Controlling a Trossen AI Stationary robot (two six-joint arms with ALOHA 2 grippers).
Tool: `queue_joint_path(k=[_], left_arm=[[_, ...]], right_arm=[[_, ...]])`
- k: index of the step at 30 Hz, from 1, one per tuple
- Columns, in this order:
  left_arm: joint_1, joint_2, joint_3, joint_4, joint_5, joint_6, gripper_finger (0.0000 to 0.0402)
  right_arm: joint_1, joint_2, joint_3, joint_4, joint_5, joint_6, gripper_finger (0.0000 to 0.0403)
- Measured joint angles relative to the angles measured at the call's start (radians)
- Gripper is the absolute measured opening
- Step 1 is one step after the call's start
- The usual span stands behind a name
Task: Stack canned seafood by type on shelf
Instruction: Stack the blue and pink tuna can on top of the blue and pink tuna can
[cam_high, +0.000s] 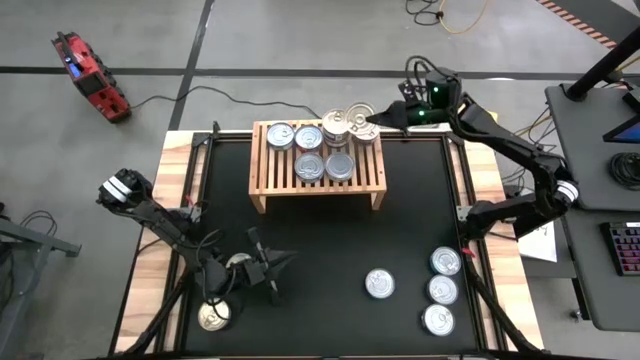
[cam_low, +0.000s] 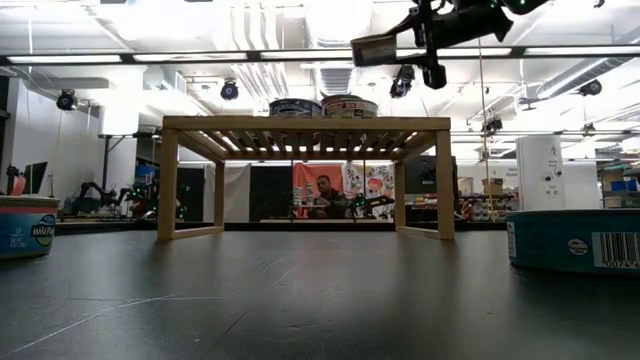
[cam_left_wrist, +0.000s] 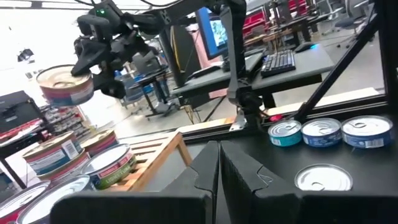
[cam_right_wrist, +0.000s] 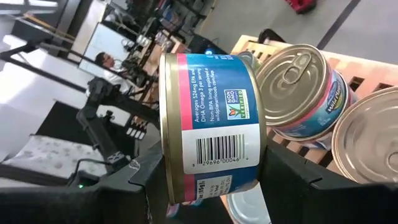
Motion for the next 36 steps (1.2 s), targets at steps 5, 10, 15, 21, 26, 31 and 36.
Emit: queue_joint_path(k=[5,10,15,21,26,31,36], left_arm=[[0.0,0.0,0.0,0.0,-0.004,0.0,0.0001],[0.0,0.0,0.0,0.0,-0.005,0.0,0.0001],[0.0,0.0,0.0,0.002,-0.006,0.0,0.0001],[0.0,0.0,0.0,0.004,-0.006,0.0,0.0001],[0.0,0.0,0.0,0.005,-0.006,-0.002,0.0001],[0.0,0.0,0.0,0.005,-0.006,-0.003,0.0001],[0.0,0.0,0.0,0.005,-0.005,-0.004,0.0001]], right_arm=[[-0.085,-0.002,-0.031,0.0,-0.045,-0.012,0.0187],[-0.167,0.002,-0.087,0.002,-0.068,0.008,0.0187],[-0.212,0.002,-0.15,-0.001,-0.094,0.058,0.0187],[-0.212,0.002,-0.183,0.001,-0.094,0.08,0.0187],[-0.212,0.002,-0.183,0.002,-0.085,0.11,0.0187],[-0.211,0.002,-0.184,0.001,-0.074,0.133,0.0187],[-0.212,0.002,-0.184,-0.002,-0.029,0.16,0.0188]])
